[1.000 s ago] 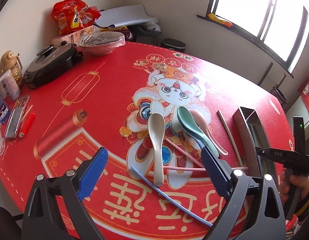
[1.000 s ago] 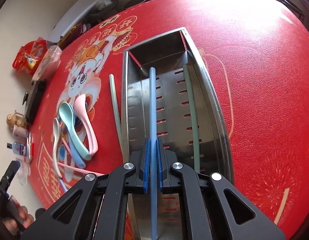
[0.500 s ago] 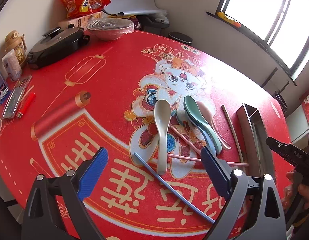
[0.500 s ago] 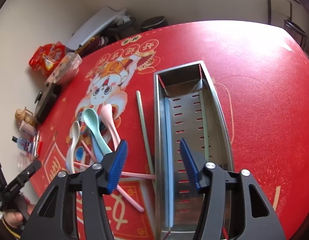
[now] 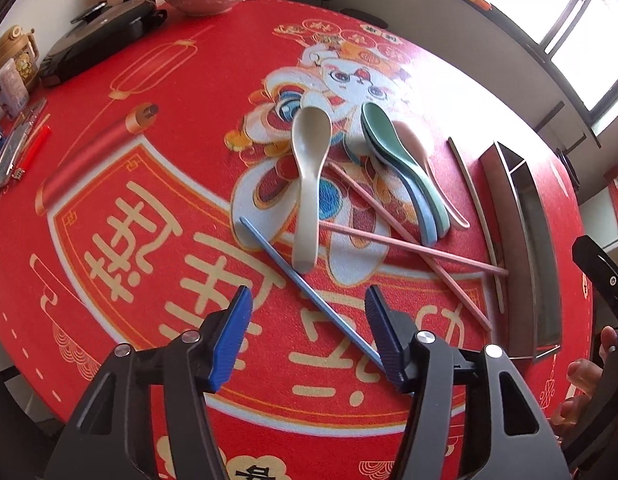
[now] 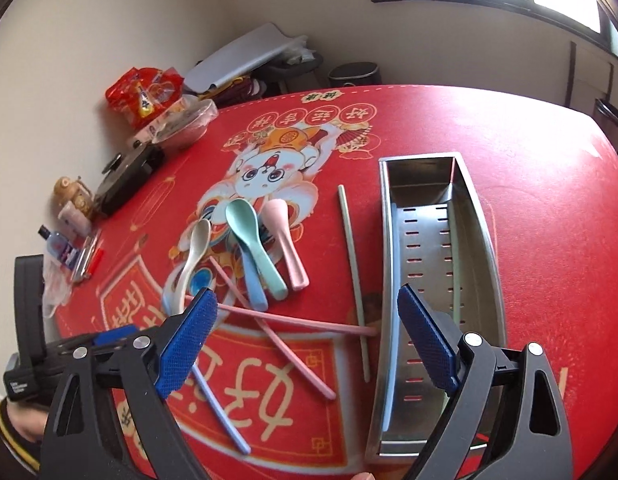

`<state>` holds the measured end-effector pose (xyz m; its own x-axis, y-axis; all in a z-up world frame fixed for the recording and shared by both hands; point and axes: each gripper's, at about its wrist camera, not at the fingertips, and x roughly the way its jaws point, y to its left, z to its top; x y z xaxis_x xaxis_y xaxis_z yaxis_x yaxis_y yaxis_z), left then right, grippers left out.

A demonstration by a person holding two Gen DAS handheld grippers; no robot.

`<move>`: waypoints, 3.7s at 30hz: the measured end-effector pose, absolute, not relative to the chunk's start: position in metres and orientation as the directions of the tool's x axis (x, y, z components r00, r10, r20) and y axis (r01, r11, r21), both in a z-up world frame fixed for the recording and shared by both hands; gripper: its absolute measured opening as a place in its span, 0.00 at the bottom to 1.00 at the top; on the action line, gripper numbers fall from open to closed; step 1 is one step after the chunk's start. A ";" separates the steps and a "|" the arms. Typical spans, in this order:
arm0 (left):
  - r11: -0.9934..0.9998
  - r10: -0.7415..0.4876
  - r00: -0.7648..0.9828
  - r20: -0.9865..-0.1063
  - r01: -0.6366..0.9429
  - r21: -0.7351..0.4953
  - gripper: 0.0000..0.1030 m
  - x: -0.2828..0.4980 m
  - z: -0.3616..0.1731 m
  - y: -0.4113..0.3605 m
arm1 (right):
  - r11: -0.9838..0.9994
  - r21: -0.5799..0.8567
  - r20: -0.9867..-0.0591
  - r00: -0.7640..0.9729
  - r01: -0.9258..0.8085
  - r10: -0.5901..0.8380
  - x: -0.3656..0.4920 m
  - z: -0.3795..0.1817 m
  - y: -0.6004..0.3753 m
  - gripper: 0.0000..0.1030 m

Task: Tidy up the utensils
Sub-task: 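Withdraw both grippers from the caddy back over the utensils, then grasp the blue chopstick with the left gripper while the right gripper grasps a pink chopstick, then lower both held chopsticks into the steel caddy and open the right gripper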

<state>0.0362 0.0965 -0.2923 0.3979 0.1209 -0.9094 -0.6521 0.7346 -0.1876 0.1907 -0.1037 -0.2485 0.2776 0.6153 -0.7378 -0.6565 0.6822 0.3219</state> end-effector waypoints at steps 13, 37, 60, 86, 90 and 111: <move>0.770 0.067 0.300 -0.952 -0.622 -0.142 0.50 0.062 -0.323 0.074 | 0.675 0.338 -0.746 0.250 -0.656 0.617 0.192 -0.258 -0.116 0.86; 0.800 0.126 0.273 -0.954 -0.597 -0.065 0.17 0.059 -0.317 0.081 | 0.685 0.368 -0.758 0.224 -0.628 0.612 0.201 -0.267 -0.113 0.86; 0.847 0.131 0.247 -0.960 -0.532 -0.022 0.16 0.054 -0.322 0.057 | 0.682 0.345 -0.819 0.148 -0.645 0.554 0.191 -0.279 -0.094 0.86; 0.682 0.069 0.414 -0.908 -0.683 -0.259 0.05 -0.013 -0.316 0.130 | 0.458 0.131 -0.953 0.016 -0.880 0.303 0.195 -0.321 -0.002 0.30; 0.680 0.068 0.415 -0.907 -0.684 -0.262 0.05 -0.019 -0.315 0.135 | 0.401 0.089 -0.966 0.019 -0.911 0.257 0.191 -0.326 0.005 0.28; 0.702 0.066 0.409 -0.910 -0.667 -0.249 0.05 -0.008 -0.314 0.135 | 0.443 0.197 -0.950 -0.058 -0.874 0.308 0.185 -0.331 -0.001 0.06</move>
<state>-0.0076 0.1352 -0.3142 0.4087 0.0655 -0.9103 -0.6673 0.7019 -0.2490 0.1847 -0.0008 -0.3315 -0.0577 0.3078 -0.9497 -0.8745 0.4433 0.1968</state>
